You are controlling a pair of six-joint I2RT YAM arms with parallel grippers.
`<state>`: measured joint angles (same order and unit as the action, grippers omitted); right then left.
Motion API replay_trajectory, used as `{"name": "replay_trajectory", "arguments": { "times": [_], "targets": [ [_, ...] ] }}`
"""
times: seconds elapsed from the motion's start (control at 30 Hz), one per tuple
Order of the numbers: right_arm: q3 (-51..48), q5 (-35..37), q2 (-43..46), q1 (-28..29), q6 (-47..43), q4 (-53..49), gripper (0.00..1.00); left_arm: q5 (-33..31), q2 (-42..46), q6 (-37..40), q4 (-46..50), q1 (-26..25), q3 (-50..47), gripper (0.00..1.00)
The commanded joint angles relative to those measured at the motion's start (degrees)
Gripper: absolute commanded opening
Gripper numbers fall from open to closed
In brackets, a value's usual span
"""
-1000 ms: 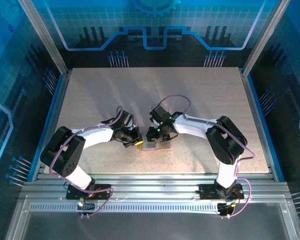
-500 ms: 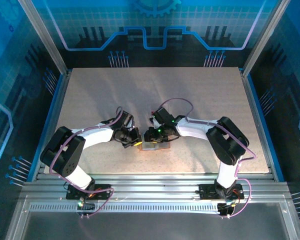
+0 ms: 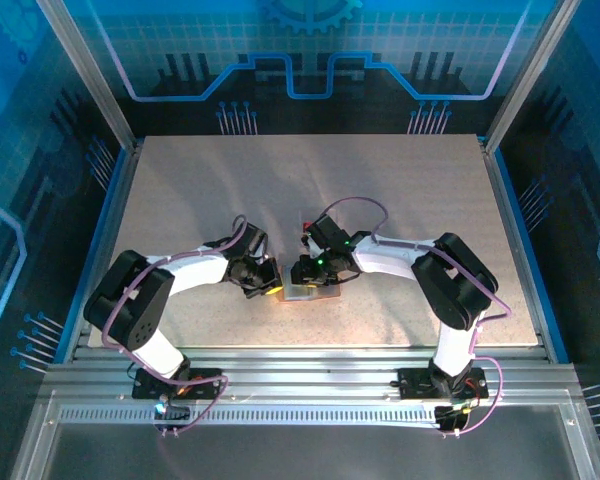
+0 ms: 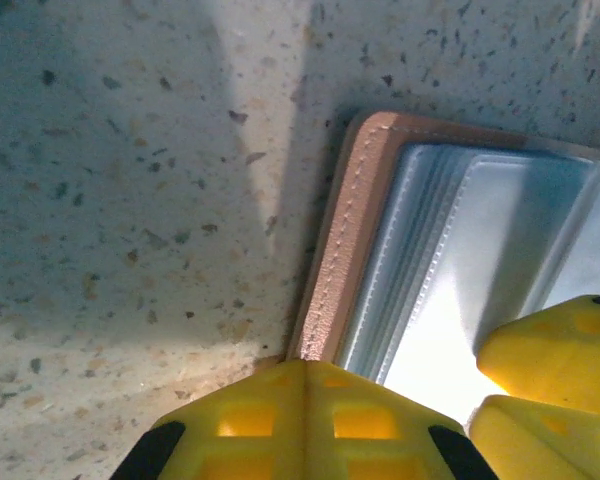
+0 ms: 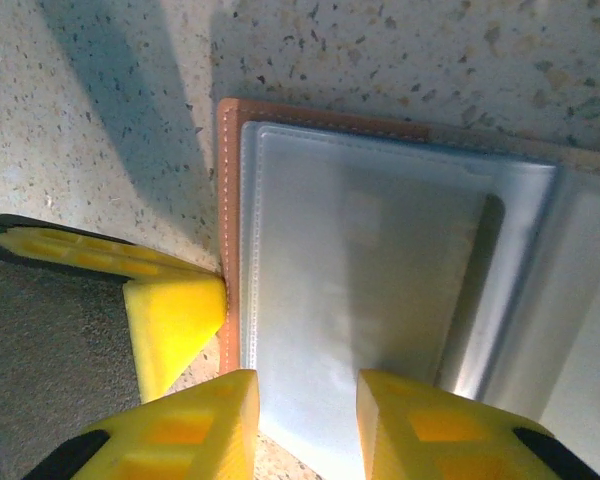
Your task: Take the credit cards out of the card holder
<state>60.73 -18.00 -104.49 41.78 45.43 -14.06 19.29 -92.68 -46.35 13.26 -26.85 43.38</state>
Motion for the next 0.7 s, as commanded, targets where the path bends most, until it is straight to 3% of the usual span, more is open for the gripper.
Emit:
{"name": "replay_trajectory", "arguments": {
  "times": [0.0,0.67],
  "targets": [
    [-1.2,1.4,0.7,-0.9,-0.4,-1.7,0.32,-1.0,-0.9,1.0,1.8,-0.5,0.2,0.03],
    [-7.4,-2.2,3.8,-4.1,1.8,5.2,0.32,-1.7,1.4,1.0,2.3,-0.3,0.7,0.02]
  ]
}}
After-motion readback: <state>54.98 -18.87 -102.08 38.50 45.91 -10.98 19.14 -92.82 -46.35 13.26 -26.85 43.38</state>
